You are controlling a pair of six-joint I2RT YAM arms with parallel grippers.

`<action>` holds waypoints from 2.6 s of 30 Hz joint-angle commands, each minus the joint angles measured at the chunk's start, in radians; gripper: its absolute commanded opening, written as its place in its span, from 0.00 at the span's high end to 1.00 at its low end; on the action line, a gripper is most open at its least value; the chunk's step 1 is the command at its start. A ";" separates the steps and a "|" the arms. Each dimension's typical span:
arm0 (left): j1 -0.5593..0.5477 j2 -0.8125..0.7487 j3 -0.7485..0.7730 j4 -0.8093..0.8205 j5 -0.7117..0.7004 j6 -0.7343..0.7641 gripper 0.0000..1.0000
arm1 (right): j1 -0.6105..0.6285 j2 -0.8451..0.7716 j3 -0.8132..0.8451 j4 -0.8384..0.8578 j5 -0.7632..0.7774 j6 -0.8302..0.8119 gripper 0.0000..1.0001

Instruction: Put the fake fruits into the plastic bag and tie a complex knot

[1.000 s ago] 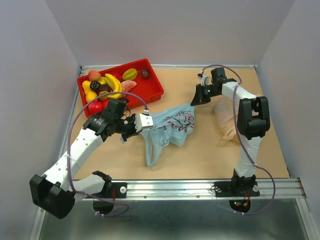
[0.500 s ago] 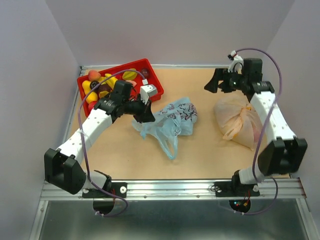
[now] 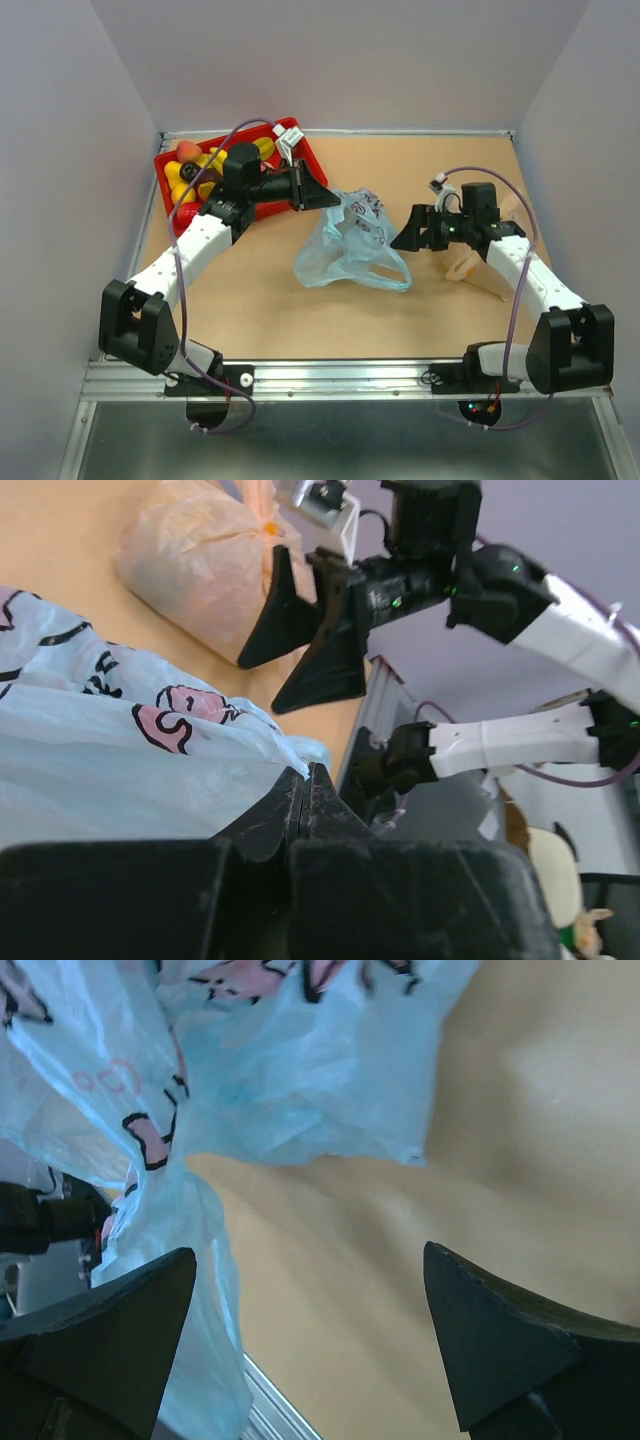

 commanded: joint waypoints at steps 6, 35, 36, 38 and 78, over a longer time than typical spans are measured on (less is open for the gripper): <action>-0.001 0.037 -0.027 0.252 0.066 -0.222 1.00 | 0.164 0.002 -0.074 0.297 0.011 0.049 0.00; -0.007 0.081 0.017 0.311 0.093 -0.294 1.00 | 0.222 -0.042 -0.088 0.282 0.242 0.036 0.00; -0.007 0.081 0.014 0.314 0.096 -0.299 1.00 | 0.224 -0.033 -0.086 0.290 0.269 0.029 0.00; -0.007 0.078 0.014 0.321 0.101 -0.302 1.00 | 0.224 -0.012 -0.077 0.303 0.286 0.017 0.02; 0.228 0.406 0.666 -0.442 -0.342 0.804 0.09 | 0.133 -0.144 -0.019 0.217 0.171 0.504 1.00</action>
